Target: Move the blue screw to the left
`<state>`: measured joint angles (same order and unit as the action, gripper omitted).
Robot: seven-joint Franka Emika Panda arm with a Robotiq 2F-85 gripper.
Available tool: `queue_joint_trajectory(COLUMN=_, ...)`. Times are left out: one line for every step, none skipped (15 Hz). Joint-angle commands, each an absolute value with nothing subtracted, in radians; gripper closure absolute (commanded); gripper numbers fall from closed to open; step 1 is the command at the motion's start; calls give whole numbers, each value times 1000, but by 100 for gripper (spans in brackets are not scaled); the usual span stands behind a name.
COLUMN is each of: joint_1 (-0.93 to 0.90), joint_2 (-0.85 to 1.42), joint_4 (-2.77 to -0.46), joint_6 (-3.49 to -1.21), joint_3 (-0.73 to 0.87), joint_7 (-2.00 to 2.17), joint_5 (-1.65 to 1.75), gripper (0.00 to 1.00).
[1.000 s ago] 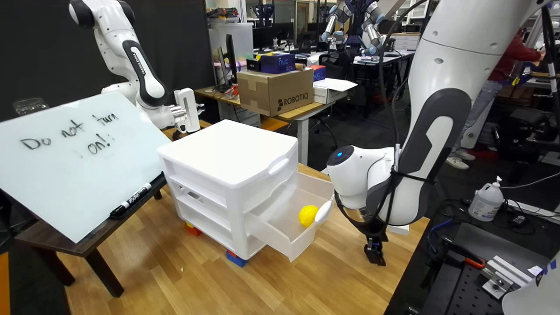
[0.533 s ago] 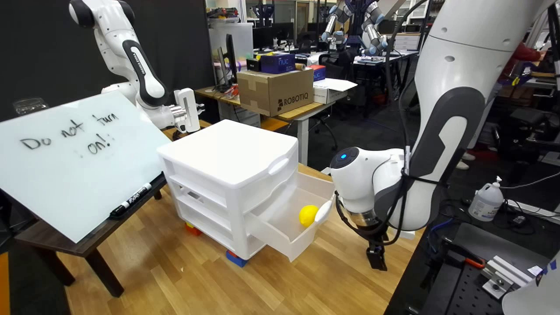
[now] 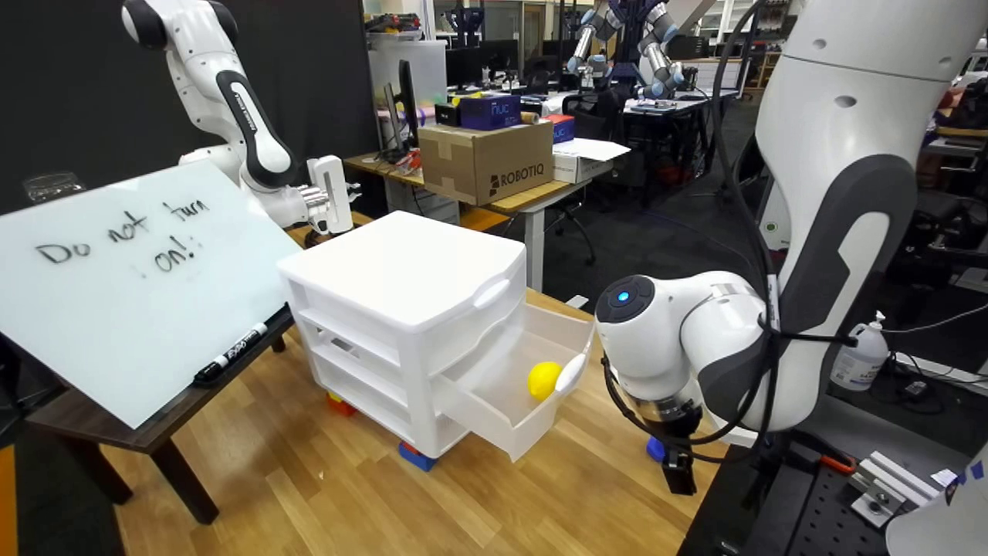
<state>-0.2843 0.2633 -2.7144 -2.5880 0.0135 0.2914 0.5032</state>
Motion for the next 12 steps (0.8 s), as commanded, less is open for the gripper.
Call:
queue_joint_trajectory(joint_1=-294, joint_2=237, joint_4=-2755, joint_6=-2624, joint_3=15, joint_7=346, joint_5=566, gripper=0)
queue_joint_trajectory(joint_1=-296, joint_2=239, joint_4=-2761, joint_6=-2627, joint_3=14, joint_7=355, joint_5=578, gripper=0)
queue_joint_trajectory(joint_1=-298, joint_2=242, joint_4=-2767, joint_6=-2630, joint_3=13, joint_7=363, joint_5=592, gripper=0)
queue_joint_trajectory(joint_1=-301, joint_2=242, joint_4=-2773, joint_6=-2633, joint_3=12, joint_7=370, joint_5=605, gripper=0)
queue_joint_trajectory(joint_1=-301, joint_2=242, joint_4=-2781, joint_6=-2636, joint_3=10, joint_7=372, joint_5=616, gripper=0)
queue_joint_trajectory(joint_1=-301, joint_2=242, joint_4=-2788, joint_6=-2640, joint_3=8, joint_7=375, joint_5=628, gripper=0)
queue_joint_trajectory(joint_1=-300, joint_2=242, joint_4=-2795, joint_6=-2645, joint_3=6, joint_7=375, joint_5=637, gripper=0)
queue_joint_trajectory(joint_1=-299, joint_2=257, joint_4=-2785, joint_6=-2648, joint_3=4, joint_7=373, joint_5=644, gripper=0)
queue_joint_trajectory(joint_1=-297, joint_2=272, joint_4=-2774, joint_6=-2651, joint_3=1, joint_7=361, joint_5=647, gripper=0)
queue_joint_trajectory(joint_1=-296, joint_2=275, joint_4=-2774, joint_6=-2656, joint_3=0, joint_7=358, joint_5=651, gripper=0)
queue_joint_trajectory(joint_1=-296, joint_2=279, joint_4=-2773, joint_6=-2662, joint_3=1, joint_7=356, joint_5=655, gripper=0)
queue_joint_trajectory(joint_1=-295, joint_2=281, joint_4=-2773, joint_6=-2668, joint_3=1, joint_7=352, joint_5=660, gripper=0)
